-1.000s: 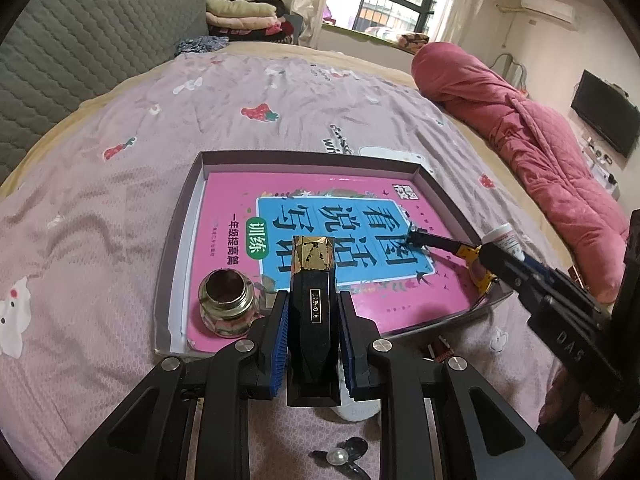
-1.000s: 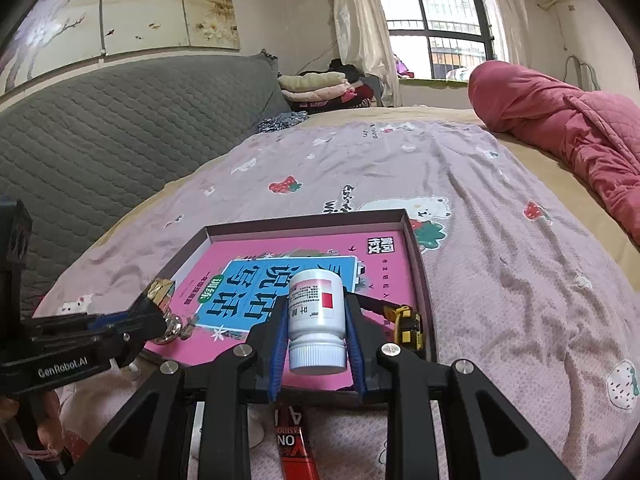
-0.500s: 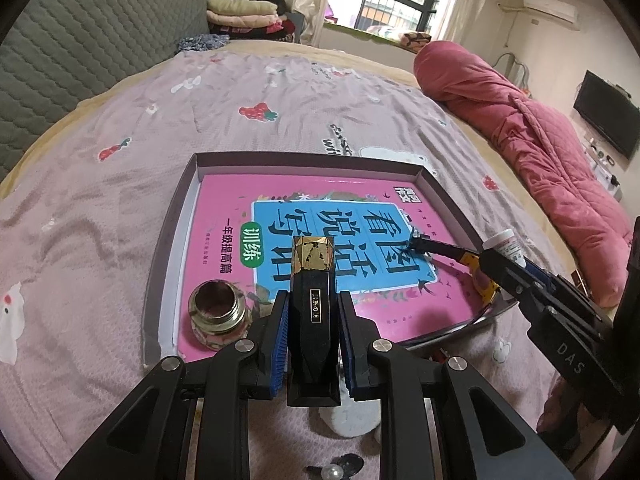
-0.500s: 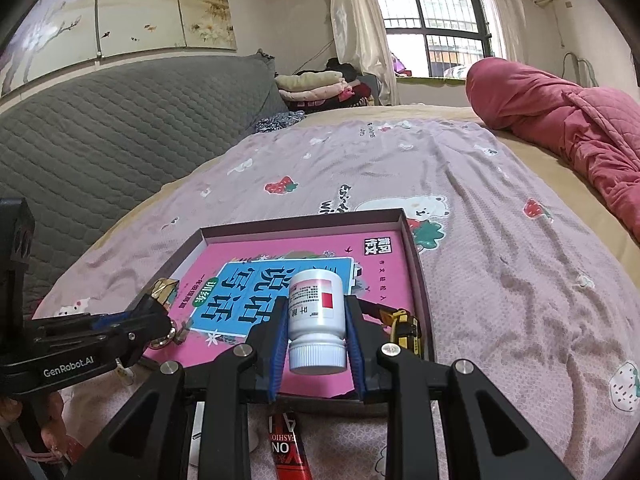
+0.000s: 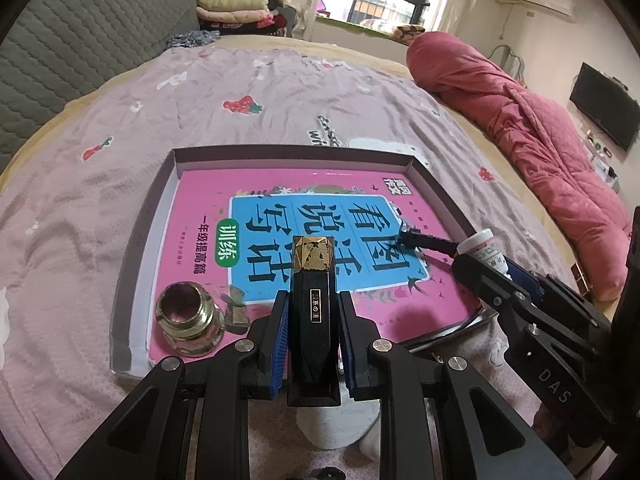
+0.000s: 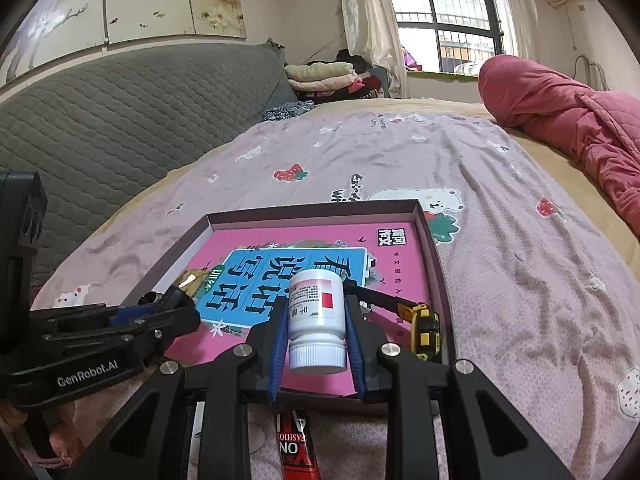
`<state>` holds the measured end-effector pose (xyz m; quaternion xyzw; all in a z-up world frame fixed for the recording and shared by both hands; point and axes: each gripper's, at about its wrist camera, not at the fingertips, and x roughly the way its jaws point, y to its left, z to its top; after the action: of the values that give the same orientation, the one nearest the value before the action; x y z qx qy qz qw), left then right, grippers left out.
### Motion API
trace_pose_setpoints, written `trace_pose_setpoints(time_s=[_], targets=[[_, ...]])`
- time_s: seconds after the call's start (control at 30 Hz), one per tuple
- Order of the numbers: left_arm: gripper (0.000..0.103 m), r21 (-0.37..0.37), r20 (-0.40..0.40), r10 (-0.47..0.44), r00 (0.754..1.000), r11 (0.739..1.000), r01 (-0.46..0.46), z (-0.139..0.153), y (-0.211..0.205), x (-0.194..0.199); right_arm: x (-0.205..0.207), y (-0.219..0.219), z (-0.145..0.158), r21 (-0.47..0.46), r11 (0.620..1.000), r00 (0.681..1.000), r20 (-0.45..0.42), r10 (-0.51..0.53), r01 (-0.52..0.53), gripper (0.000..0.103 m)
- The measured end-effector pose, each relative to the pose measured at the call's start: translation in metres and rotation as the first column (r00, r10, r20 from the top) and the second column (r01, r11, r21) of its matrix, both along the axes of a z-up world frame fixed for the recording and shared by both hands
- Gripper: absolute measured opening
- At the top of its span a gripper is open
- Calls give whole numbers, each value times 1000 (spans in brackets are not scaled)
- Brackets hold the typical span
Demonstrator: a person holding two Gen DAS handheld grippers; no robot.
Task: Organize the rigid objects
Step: 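Lower the case onto the book, open the left gripper while the right gripper lowers the bottle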
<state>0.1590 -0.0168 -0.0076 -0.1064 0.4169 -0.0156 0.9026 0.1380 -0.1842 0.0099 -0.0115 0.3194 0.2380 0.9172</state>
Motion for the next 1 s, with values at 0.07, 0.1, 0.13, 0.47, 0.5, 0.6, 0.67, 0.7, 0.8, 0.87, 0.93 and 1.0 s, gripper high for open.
trace_pose_setpoints(time_s=[0.07, 0.1, 0.13, 0.47, 0.5, 0.6, 0.67, 0.7, 0.8, 0.87, 0.93, 1.0], targets=[[23, -2, -7, -4, 1000, 1000, 4, -2, -2, 1, 1, 0, -1, -2, 1000, 1000, -4, 0, 0, 27], [23, 0, -8, -6, 1000, 1000, 6, -3, -3, 2, 2, 1, -2, -3, 1000, 1000, -12, 1, -1, 27], [23, 2, -10, -7, 1000, 1000, 7, -4, -4, 2, 3, 1, -3, -3, 1000, 1000, -19, 2, -2, 27], [23, 4, -27, -15, 1000, 1000, 15, -12, -9, 5, 5, 3, -9, -16, 1000, 999, -40, 13, -13, 27], [23, 6, -28, -15, 1000, 1000, 15, -13, -9, 5, 5, 4, -10, -17, 1000, 999, -41, 13, -14, 27], [23, 9, -37, -11, 999, 1000, 11, -17, -8, 6, 6, 4, -11, -20, 1000, 999, -45, 13, -14, 27], [22, 11, -44, -7, 999, 1000, 7, -21, -7, 7, 6, 4, -12, -21, 1000, 999, -49, 11, -12, 27], [22, 16, -43, -5, 999, 1000, 6, -21, -6, 7, 7, 5, -12, -21, 1000, 999, -51, 11, -12, 27], [22, 15, -45, 0, 999, 1000, 0, -23, -3, 9, 8, 5, -13, -22, 1000, 998, -56, 10, -12, 27], [22, 17, -48, 6, 999, 1000, -5, -24, -1, 10, 7, 6, -14, -23, 1000, 998, -57, 10, -12, 27], [22, 19, -46, 11, 999, 1000, -10, -26, 1, 11, 7, 6, -14, -24, 1000, 998, -55, 10, -12, 27], [22, 22, -45, 16, 999, 1000, -15, -26, 2, 12, 7, 6, -14, -24, 1000, 998, -58, 12, -14, 27]])
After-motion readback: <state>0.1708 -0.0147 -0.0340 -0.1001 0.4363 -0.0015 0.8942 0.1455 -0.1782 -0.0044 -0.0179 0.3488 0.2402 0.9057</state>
